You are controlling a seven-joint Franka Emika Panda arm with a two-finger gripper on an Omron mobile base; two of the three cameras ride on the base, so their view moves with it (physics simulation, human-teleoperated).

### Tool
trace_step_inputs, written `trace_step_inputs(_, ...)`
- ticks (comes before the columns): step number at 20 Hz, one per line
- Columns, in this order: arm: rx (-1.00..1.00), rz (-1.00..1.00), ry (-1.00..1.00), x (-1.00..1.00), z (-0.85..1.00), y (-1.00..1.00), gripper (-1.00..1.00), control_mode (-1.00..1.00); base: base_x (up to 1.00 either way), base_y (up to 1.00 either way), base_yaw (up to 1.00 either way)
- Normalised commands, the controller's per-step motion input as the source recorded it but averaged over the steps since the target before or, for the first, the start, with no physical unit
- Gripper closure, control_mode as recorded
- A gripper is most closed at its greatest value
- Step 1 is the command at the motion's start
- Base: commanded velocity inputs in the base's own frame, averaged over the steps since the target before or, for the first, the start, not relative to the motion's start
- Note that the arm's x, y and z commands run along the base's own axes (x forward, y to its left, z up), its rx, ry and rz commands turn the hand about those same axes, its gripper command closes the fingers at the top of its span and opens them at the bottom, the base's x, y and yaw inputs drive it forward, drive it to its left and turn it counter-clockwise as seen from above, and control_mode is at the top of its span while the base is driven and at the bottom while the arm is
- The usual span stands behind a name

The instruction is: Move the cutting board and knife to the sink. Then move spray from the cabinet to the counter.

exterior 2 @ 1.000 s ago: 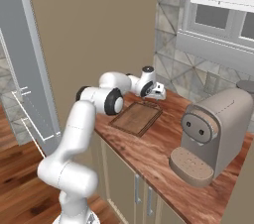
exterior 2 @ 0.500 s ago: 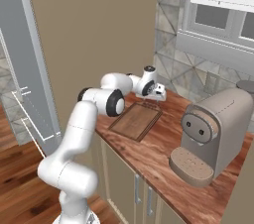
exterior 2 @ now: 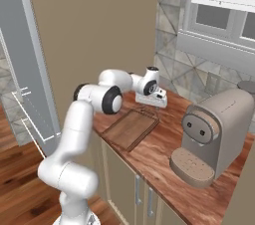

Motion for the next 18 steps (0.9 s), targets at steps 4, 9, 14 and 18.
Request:
trace_step_inputs(4, 0.03, -0.07, 0.05, -0.91, -0.18, 0.0, -1.0, -1.0, 0.0, 0.0, 0.0)
trace_step_inputs(9, 0.01, -0.12, 0.0, -0.82, -0.14, 0.0, -1.0, -1.0, 0.0, 0.0, 0.0)
trace_step_inputs(14, 0.0, -0.12, 0.0, -0.09, -0.14, 0.0, -1.0, -1.0, 0.0, 0.0, 0.0)
trace_step_inputs(18, 0.0, -0.08, 0.0, 0.12, -0.01, 0.04, -1.0, -1.0, 0.0, 0.0, 0.0)
